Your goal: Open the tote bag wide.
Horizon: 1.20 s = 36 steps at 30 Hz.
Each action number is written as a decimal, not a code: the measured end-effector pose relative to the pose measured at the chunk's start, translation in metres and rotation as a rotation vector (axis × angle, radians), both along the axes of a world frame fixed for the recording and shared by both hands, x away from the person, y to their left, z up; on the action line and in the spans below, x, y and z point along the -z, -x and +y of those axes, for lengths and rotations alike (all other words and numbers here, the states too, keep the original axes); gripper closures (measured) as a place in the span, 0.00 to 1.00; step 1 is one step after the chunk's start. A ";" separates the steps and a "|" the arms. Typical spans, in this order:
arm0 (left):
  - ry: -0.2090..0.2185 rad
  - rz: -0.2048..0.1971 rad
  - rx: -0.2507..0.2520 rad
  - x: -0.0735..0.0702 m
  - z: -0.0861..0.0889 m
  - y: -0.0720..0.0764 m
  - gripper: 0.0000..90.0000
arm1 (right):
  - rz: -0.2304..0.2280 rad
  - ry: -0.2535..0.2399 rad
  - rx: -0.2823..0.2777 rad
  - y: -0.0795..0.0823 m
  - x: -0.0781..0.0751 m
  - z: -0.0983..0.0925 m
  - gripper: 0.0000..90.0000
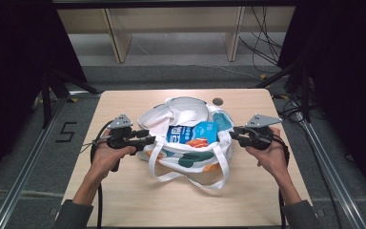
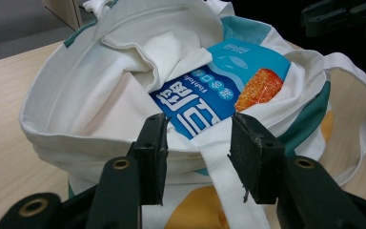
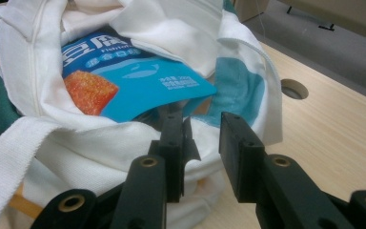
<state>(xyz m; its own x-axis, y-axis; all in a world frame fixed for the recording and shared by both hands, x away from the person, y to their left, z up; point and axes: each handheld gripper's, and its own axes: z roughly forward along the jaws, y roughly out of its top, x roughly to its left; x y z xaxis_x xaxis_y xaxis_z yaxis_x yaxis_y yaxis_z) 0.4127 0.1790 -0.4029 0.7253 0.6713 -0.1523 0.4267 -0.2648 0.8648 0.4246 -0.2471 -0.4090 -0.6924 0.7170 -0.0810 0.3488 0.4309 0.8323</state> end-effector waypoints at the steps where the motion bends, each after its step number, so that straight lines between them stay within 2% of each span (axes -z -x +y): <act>1: 0.000 0.000 0.000 0.000 0.000 0.000 0.61 | 0.000 0.000 0.000 0.000 0.000 0.000 0.79; 2: -0.007 0.008 0.002 0.000 0.000 0.001 0.61 | -0.007 0.004 -0.004 0.000 0.000 0.000 0.78; 3: -0.010 0.010 -0.002 0.001 0.000 0.002 0.61 | 0.013 0.001 0.000 0.001 0.000 0.000 0.77; 5: -0.016 0.004 0.008 0.002 0.001 0.002 0.59 | 0.007 0.002 0.001 0.001 0.001 0.000 0.75; 7: 0.001 0.007 0.001 0.003 0.001 0.004 0.57 | 0.002 0.012 -0.010 0.001 0.001 -0.001 0.72; 9: 0.000 0.002 0.006 0.003 0.002 0.004 0.56 | -0.013 0.016 -0.015 0.001 0.001 -0.001 0.71; 10: 0.009 -0.006 -0.004 0.003 0.001 0.005 0.55 | 0.012 0.001 0.016 0.004 0.002 0.000 0.66; 14: 0.013 0.010 0.004 0.004 0.003 0.008 0.51 | 0.013 0.000 0.025 0.005 0.002 -0.002 0.62; 16: -0.004 -0.005 0.011 0.005 0.003 0.011 0.50 | 0.032 -0.020 0.034 0.009 0.002 -0.003 0.58; 17: -0.004 -0.005 0.011 0.005 0.003 0.011 0.50 | 0.003 -0.008 0.018 0.007 0.002 -0.005 0.56; 18: -0.001 -0.004 0.010 0.005 0.004 0.012 0.50 | 0.003 -0.008 0.018 0.007 0.002 -0.005 0.56; 19: 0.006 -0.005 0.006 0.005 0.004 0.014 0.47 | 0.029 -0.023 0.041 0.010 0.002 -0.004 0.54; 20: 0.004 -0.001 0.000 0.005 0.004 0.015 0.45 | 0.034 -0.026 0.046 0.011 0.002 -0.004 0.53; 21: 0.010 -0.003 0.005 0.006 0.004 0.016 0.43 | 0.018 -0.016 0.036 0.010 0.002 -0.006 0.52; 23: 0.009 -0.003 0.006 0.008 0.004 0.017 0.43 | 0.014 -0.018 0.042 0.011 0.003 -0.006 0.51; 24: 0.010 -0.009 0.006 0.009 0.003 0.019 0.42 | 0.040 -0.025 0.054 0.014 0.003 -0.005 0.50; 26: 0.007 -0.009 0.019 0.011 0.005 0.021 0.39 | 0.019 -0.018 0.043 0.014 0.002 -0.007 0.49; 27: 0.011 0.000 0.007 0.010 0.005 0.023 0.38 | -0.002 -0.008 0.035 0.014 0.002 -0.008 0.48; 28: 0.011 0.000 0.007 0.010 0.005 0.023 0.37 | -0.002 -0.008 0.035 0.014 0.002 -0.008 0.48; 29: 0.018 -0.002 0.014 0.011 0.005 0.026 0.37 | 0.024 -0.025 0.056 0.017 0.002 -0.009 0.47; 34: 0.013 0.000 0.022 0.014 0.003 0.031 0.34 | 0.021 -0.025 0.059 0.020 0.003 -0.010 0.45; 35: 0.009 -0.001 0.026 0.014 0.002 0.032 0.34 | 0.003 -0.018 0.054 0.020 0.003 -0.010 0.45; 36: 0.000 -0.002 0.018 0.015 0.002 0.034 0.34 | 0.012 -0.013 0.043 0.020 0.003 -0.011 0.45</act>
